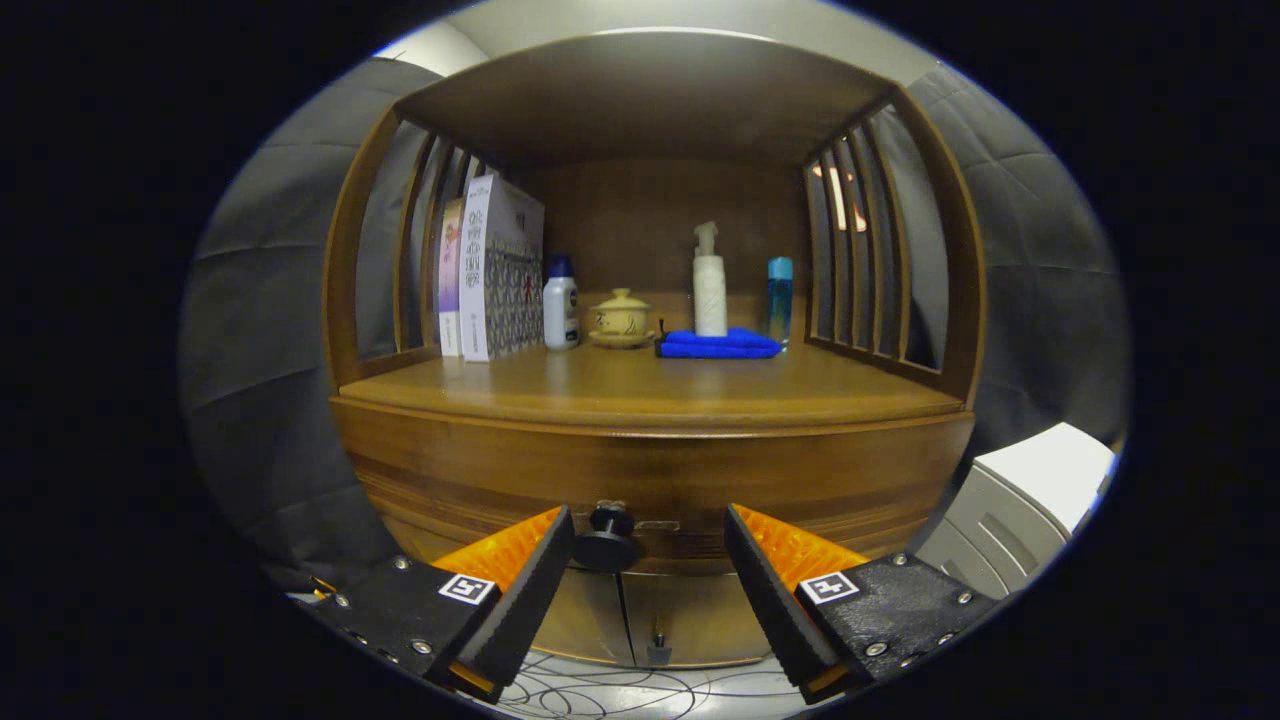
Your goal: Pull open the drawer, take out the items inside it, and place them on the countertop above the cabinet.
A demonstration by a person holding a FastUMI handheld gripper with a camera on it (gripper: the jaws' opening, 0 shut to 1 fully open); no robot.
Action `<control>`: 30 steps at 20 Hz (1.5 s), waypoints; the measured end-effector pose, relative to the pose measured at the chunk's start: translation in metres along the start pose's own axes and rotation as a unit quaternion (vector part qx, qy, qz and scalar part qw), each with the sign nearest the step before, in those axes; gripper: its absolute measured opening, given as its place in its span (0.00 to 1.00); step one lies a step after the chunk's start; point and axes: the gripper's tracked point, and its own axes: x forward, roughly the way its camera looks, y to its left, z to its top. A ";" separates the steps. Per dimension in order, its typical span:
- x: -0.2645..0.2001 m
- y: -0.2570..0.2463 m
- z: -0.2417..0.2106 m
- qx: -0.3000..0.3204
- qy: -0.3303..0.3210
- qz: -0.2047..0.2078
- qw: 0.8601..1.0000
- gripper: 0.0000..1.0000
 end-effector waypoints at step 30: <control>-0.082 0.027 -0.055 -0.030 0.059 0.019 0.998 0.38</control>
